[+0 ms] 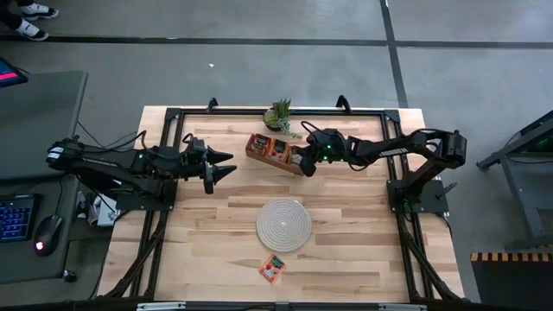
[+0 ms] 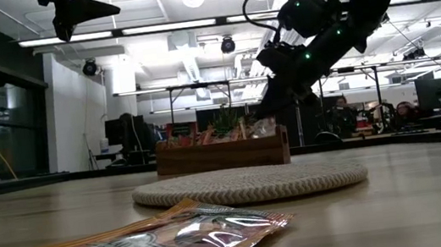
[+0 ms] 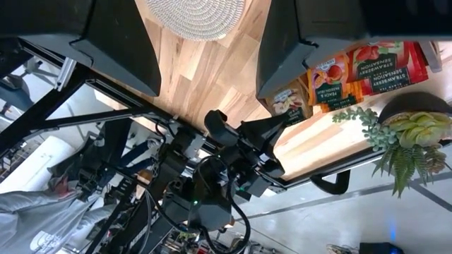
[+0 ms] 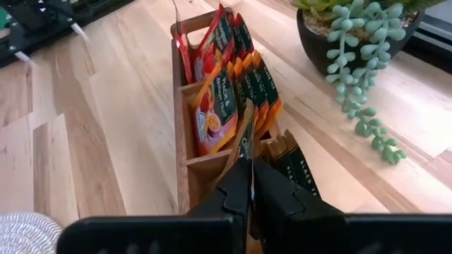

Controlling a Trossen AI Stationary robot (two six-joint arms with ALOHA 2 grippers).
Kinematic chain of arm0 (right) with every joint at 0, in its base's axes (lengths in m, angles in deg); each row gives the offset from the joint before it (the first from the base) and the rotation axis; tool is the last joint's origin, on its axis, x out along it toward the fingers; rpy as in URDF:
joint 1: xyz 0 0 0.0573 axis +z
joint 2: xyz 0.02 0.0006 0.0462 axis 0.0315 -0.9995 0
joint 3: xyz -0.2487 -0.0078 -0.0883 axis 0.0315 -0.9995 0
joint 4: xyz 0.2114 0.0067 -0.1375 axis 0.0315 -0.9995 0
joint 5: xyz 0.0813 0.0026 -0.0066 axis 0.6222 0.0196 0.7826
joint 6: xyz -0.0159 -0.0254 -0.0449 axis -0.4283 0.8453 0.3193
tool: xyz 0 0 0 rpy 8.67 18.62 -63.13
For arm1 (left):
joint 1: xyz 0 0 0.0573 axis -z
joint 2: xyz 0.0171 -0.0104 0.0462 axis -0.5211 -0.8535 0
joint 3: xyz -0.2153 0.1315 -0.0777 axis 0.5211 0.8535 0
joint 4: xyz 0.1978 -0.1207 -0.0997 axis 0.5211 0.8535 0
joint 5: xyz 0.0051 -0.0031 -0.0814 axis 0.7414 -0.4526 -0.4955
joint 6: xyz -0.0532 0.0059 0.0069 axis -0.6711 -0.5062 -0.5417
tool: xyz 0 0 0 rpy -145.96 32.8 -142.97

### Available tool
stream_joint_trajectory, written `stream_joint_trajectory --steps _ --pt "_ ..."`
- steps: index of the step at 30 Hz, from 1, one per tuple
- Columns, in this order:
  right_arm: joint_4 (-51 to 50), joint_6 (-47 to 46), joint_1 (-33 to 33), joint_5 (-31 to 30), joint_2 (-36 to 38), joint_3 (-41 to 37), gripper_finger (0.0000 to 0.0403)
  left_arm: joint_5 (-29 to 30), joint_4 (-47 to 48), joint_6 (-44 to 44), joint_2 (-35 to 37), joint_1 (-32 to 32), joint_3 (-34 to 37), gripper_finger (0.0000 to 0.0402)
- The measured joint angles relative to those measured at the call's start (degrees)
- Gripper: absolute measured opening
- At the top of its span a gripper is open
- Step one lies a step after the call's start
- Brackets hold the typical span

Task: Pick & Place Tea
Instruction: Put the light brown tea bag into the right section of the wooden organizer, then put the orange tea bag into the middle section of the wooden organizer

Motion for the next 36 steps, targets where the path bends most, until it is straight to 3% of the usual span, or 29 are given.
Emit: stream_joint_trajectory --steps 10,21,26,36 --pt "-0.96 0.0 0.01 1.25 0.0 0.0 0.0027 0.0 0.02 0.24 0.0 0.0 0.0 0.0232" --pt "-1.78 -0.02 0.0 1.23 0.0 0.0 0.0153 -0.48 0.02 0.22 0.0 0.0 0.0 0.0232" --pt "-1.73 -0.87 0.0 2.52 0.83 0.0 0.0193 -0.52 0.02 0.22 0.0 0.0 0.0 0.0232" --pt "-3.61 0.39 0.02 1.38 10.56 0.02 0.0204 -2.0 0.04 0.16 0.0 0.0 0.0 0.0232"
